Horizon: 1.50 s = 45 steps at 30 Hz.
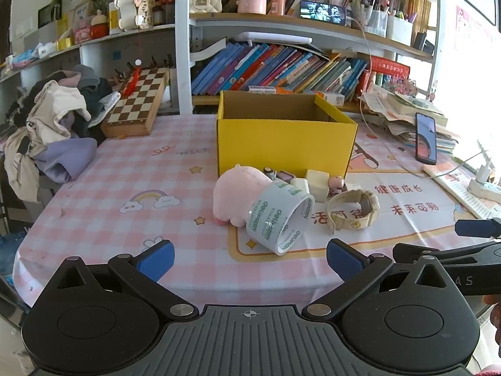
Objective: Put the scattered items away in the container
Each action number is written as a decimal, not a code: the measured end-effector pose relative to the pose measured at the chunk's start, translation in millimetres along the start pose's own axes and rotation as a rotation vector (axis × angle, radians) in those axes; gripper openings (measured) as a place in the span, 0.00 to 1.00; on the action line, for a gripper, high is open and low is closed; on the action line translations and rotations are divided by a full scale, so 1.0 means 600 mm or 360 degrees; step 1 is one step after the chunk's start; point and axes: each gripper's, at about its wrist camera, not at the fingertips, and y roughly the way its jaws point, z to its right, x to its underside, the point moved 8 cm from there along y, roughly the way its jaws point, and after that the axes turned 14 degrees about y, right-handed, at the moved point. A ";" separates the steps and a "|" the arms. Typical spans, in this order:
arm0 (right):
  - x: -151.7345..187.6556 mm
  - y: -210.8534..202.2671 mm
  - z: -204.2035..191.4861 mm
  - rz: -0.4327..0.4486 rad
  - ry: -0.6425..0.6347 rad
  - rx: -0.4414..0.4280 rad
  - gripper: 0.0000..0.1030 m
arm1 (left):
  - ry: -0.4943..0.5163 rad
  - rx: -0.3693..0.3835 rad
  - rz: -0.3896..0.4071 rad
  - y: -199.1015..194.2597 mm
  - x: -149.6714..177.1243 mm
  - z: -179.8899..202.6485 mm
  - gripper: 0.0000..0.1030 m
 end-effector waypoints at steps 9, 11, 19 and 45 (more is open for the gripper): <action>0.007 0.014 -0.013 -0.0059 -0.0050 -0.0017 1.00 | -0.0036 0.0051 -0.0040 0.009 0.011 0.000 1.00; 0.005 0.014 -0.013 -0.0053 -0.0051 -0.0019 1.00 | -0.0035 0.0051 -0.0032 0.008 0.010 0.000 1.00; 0.006 0.014 -0.006 -0.0059 -0.0043 -0.0015 1.00 | -0.0030 0.0066 -0.0026 0.011 0.007 0.007 1.00; -0.003 0.003 -0.027 -0.0037 -0.0059 -0.0106 1.00 | -0.0039 0.0136 -0.0062 0.013 0.007 0.005 1.00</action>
